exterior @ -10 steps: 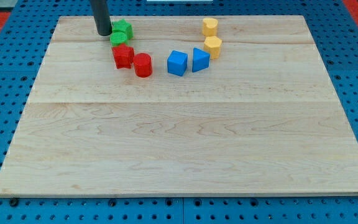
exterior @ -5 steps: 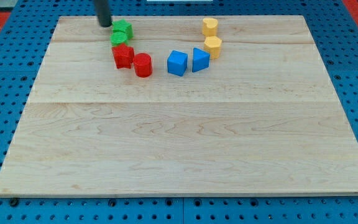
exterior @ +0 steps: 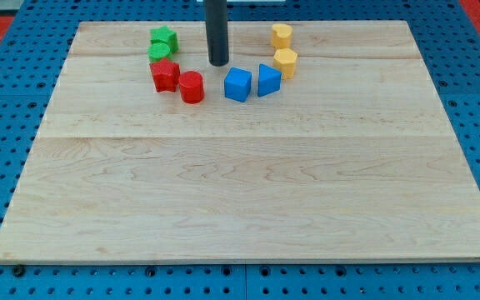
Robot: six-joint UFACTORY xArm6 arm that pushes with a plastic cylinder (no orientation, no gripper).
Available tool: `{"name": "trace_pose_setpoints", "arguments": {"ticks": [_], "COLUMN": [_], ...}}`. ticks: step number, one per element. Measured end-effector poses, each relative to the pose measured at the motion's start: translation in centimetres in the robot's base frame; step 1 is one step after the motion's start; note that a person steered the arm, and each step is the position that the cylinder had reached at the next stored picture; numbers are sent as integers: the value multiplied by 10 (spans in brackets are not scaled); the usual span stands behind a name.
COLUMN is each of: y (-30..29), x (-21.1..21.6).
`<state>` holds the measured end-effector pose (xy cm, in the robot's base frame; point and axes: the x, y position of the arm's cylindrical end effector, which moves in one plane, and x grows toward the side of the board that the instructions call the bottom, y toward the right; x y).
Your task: Push the red circle slightly down
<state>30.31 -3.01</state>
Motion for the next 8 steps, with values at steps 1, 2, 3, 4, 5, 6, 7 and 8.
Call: {"name": "trace_pose_setpoints", "arguments": {"ticks": [1,2,3,4,5,6,7,8], "y": [16,23,5,-28,-49,-50,-56,-27], "x": [8,18,12,9,13,29,25,17]}}
